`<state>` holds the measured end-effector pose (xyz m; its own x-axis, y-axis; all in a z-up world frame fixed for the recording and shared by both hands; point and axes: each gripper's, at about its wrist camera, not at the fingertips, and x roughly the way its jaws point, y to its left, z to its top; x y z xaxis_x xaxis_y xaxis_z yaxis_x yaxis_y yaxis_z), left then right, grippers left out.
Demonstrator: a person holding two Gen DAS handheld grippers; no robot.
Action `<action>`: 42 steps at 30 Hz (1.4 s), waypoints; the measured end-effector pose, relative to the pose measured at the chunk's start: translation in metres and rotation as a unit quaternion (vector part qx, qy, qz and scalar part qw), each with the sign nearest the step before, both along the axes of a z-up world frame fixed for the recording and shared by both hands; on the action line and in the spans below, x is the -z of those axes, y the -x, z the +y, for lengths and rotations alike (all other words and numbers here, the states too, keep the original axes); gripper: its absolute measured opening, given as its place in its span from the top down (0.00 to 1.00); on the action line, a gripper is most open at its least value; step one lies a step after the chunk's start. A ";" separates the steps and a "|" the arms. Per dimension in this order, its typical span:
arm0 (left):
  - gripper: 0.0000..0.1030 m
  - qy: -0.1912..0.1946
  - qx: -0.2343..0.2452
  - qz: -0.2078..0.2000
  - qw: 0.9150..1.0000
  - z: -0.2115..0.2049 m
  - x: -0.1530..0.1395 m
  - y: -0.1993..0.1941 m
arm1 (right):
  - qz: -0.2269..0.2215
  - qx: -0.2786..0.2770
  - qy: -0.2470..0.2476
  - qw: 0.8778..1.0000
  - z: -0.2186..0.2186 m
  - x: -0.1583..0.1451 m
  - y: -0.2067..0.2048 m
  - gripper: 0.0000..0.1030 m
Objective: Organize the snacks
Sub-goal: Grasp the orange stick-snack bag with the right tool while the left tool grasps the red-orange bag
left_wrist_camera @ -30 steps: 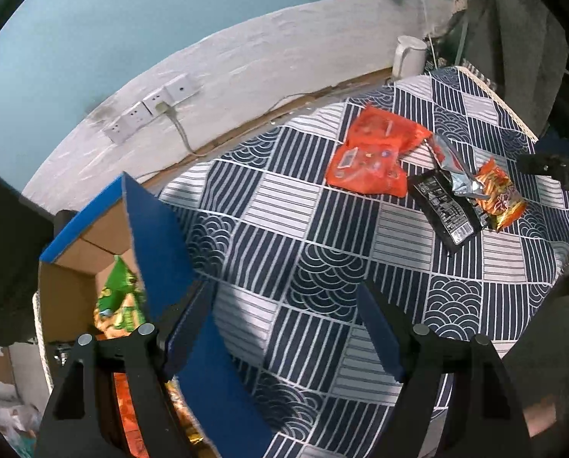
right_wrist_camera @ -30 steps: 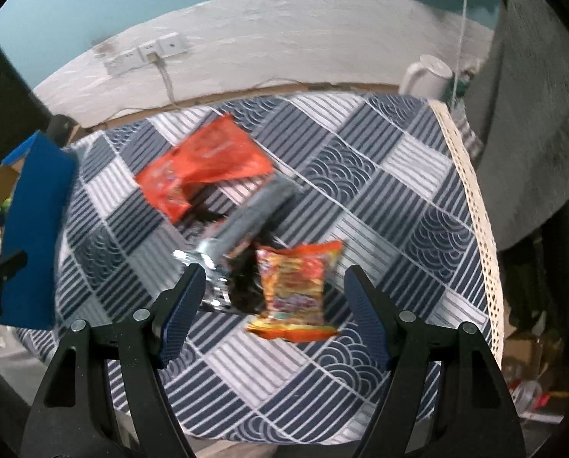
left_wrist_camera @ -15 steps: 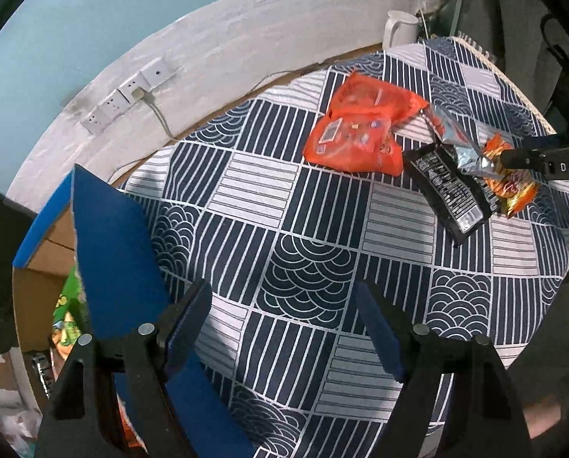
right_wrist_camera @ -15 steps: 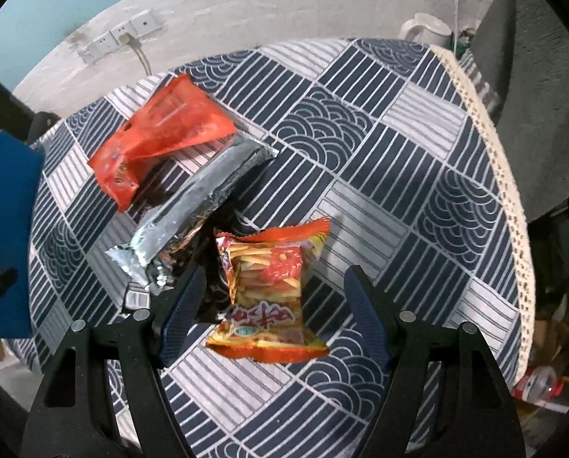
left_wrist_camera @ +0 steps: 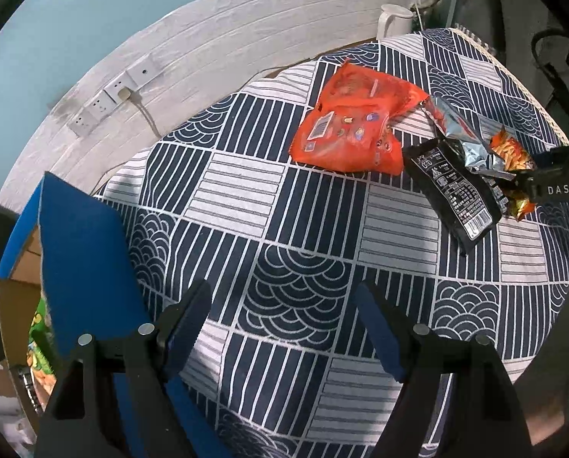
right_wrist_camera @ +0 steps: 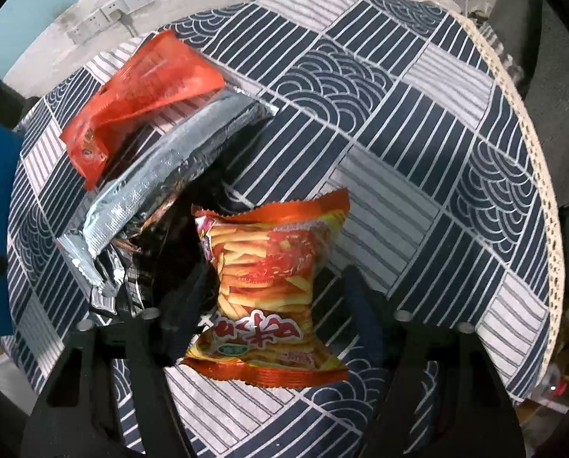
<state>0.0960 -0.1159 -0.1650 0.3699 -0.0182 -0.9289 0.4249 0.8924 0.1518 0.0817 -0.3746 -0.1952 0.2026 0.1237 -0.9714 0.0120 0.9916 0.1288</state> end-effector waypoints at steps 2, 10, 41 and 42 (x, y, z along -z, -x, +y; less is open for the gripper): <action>0.23 0.001 0.000 0.000 1.000 -0.002 0.003 -0.003 | 0.000 -0.003 -0.001 1.000 0.000 0.000 0.003 0.51; 0.20 0.056 -0.019 0.008 0.998 -0.007 -0.002 -0.022 | -0.028 0.007 0.016 0.999 -0.014 -0.028 0.009 0.63; 0.14 0.022 0.126 0.024 0.991 -0.133 0.034 -0.122 | -0.096 0.055 -0.060 0.992 -0.050 -0.085 0.000 0.63; 0.14 0.024 0.123 0.026 0.992 -0.133 0.035 -0.124 | -0.096 0.055 -0.060 0.992 -0.049 -0.085 -0.001 0.63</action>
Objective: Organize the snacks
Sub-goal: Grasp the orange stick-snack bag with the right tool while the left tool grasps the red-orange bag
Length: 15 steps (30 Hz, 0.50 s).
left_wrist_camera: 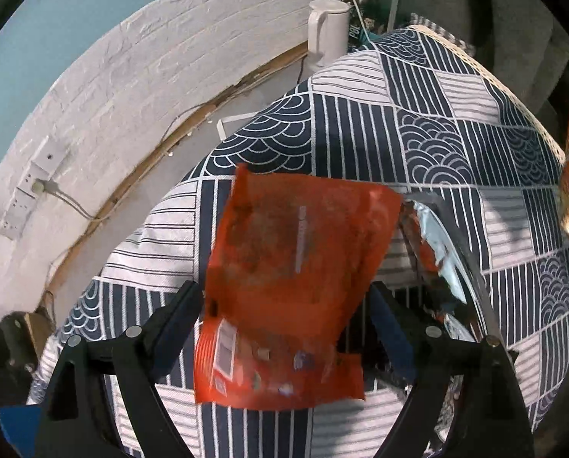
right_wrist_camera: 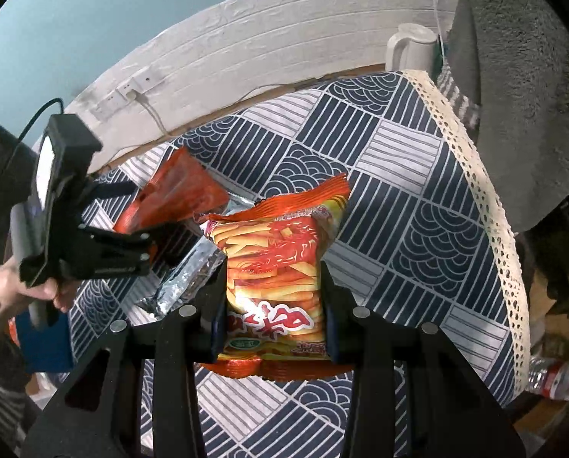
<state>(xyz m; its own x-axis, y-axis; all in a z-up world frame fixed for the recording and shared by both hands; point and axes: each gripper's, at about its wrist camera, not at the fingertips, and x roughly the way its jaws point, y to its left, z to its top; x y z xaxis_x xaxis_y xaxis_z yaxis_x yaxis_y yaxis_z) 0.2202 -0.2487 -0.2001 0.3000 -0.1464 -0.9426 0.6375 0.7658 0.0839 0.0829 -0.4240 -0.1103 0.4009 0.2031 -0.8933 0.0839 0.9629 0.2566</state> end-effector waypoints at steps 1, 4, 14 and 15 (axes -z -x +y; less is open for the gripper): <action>0.14 -0.001 -0.002 0.002 1.000 -0.001 0.002 -0.002 | 0.000 0.001 -0.001 1.000 0.000 0.000 -0.001 0.63; 0.14 -0.017 0.003 -0.003 1.000 0.000 0.009 -0.003 | -0.001 0.002 -0.003 1.000 0.000 -0.001 -0.003 0.63; 0.54 0.003 -0.028 -0.002 1.000 0.022 0.007 -0.005 | 0.001 -0.001 0.001 1.000 0.002 0.000 -0.004 0.63; 0.59 0.006 -0.034 -0.001 0.999 0.024 0.005 -0.005 | 0.001 -0.002 0.002 1.000 0.002 0.000 -0.004 0.63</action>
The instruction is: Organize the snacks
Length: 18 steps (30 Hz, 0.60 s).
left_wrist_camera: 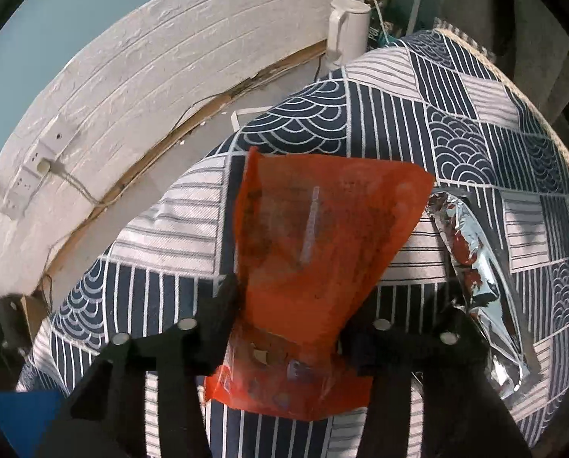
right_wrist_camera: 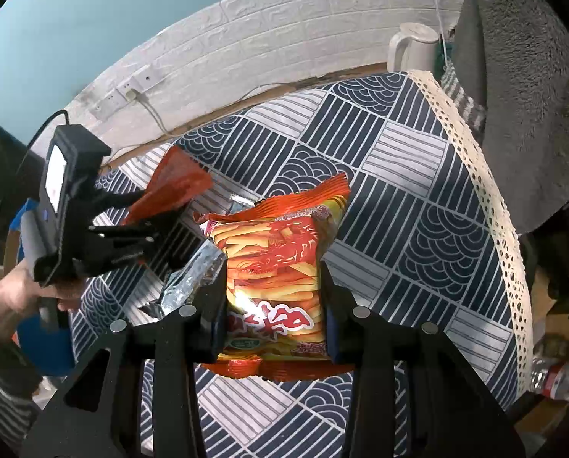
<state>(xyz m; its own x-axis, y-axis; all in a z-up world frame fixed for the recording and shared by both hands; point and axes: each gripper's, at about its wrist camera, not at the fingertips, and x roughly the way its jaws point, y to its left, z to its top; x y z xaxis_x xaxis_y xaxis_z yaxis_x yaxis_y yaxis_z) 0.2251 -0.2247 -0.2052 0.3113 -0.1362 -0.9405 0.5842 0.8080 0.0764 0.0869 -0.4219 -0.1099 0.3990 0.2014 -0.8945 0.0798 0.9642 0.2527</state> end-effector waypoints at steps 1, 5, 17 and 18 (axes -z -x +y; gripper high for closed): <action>0.64 0.001 -0.005 -0.001 1.000 0.002 -0.002 0.001 | -0.001 -0.001 0.001 1.000 0.001 -0.001 0.000 0.63; 0.66 -0.006 -0.026 -0.008 1.000 0.012 -0.008 0.007 | -0.008 -0.005 0.004 1.000 0.006 -0.009 0.001 0.63; 0.67 0.015 -0.059 -0.014 0.998 0.051 -0.058 0.052 | -0.034 -0.030 0.020 0.999 0.029 -0.035 0.013 0.63; 0.67 0.018 -0.063 -0.014 0.998 0.055 -0.063 0.056 | -0.036 -0.032 0.021 0.999 0.031 -0.037 0.015 0.63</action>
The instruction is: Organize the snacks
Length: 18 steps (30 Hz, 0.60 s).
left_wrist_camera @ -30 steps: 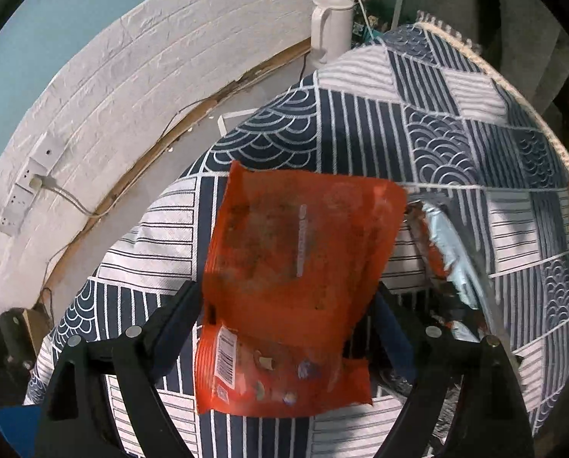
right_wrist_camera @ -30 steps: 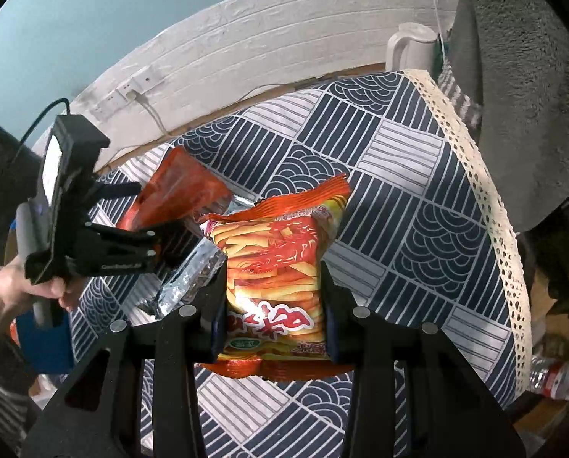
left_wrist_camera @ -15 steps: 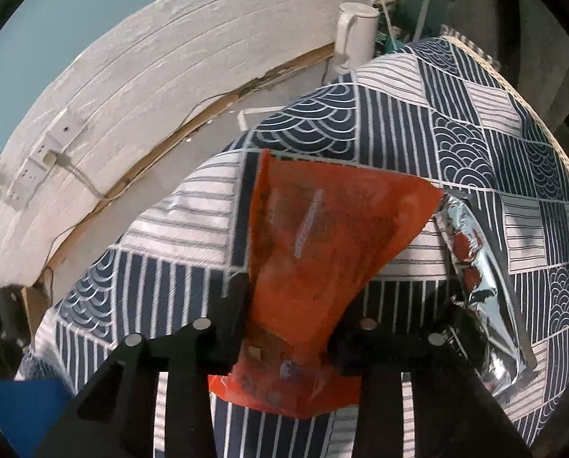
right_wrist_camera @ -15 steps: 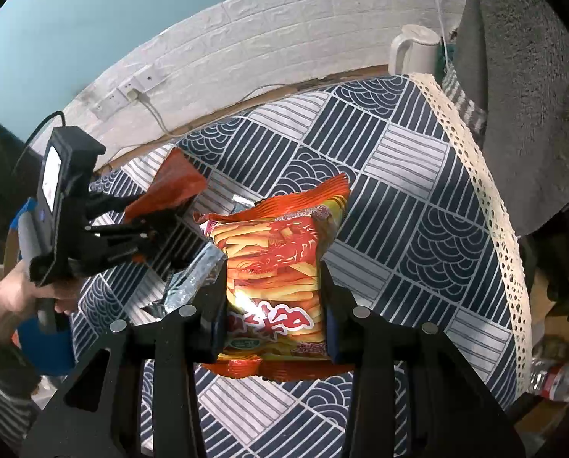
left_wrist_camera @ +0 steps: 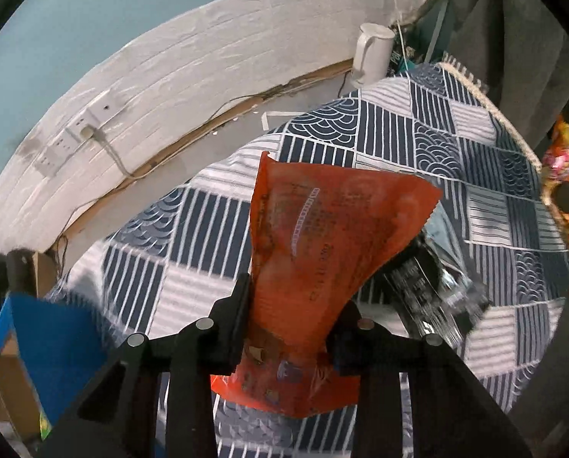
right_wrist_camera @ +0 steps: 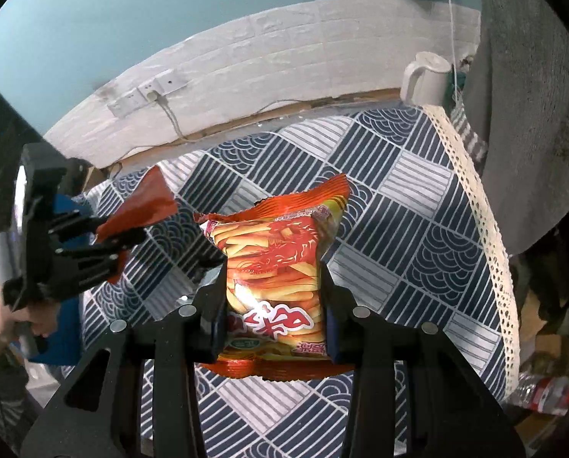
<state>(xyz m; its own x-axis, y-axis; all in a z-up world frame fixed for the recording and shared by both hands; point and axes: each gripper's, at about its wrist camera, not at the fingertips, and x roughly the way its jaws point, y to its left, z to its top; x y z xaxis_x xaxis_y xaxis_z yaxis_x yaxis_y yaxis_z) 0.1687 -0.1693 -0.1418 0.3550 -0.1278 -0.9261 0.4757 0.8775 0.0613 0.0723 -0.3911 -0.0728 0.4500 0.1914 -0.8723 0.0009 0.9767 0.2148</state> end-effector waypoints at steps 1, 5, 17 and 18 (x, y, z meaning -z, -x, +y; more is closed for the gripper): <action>0.67 0.002 -0.006 -0.003 1.000 0.006 -0.008 0.006 | -0.003 -0.004 0.002 1.000 0.003 -0.003 0.002 0.63; 0.67 0.010 -0.023 -0.013 1.000 0.028 -0.029 0.022 | -0.011 -0.015 0.005 1.000 0.013 -0.011 0.008 0.63; 0.67 0.033 -0.063 -0.052 0.996 0.084 -0.075 0.080 | -0.040 -0.056 0.017 0.997 0.050 -0.039 0.026 0.63; 0.67 0.037 -0.067 -0.054 0.996 0.088 -0.076 0.082 | -0.042 -0.058 0.018 0.997 0.052 -0.040 0.027 0.63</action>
